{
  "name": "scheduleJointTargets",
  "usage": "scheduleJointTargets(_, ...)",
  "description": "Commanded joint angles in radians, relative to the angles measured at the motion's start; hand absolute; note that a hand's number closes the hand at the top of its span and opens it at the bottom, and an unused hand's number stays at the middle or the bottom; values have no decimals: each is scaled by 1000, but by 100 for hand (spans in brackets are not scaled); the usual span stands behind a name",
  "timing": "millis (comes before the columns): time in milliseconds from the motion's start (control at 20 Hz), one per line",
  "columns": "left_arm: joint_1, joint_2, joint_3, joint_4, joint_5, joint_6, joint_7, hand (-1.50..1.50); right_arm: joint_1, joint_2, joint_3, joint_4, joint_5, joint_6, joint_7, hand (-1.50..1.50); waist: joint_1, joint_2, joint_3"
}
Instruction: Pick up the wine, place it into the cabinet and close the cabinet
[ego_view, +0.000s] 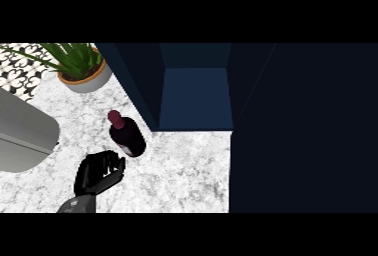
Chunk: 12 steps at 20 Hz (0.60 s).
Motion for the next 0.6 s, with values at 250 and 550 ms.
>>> scheduleJointTargets(250,99,-41,-111,-324,-94,248,209,150,79,-28,-43,-179,-66,-7,61,-150,6,-3,0)
scheduleJointTargets(550,164,-68,-207,-663,-127,311,468,150,62,-13,-34,-103,-40,11,26,-150,10,-2,-1)
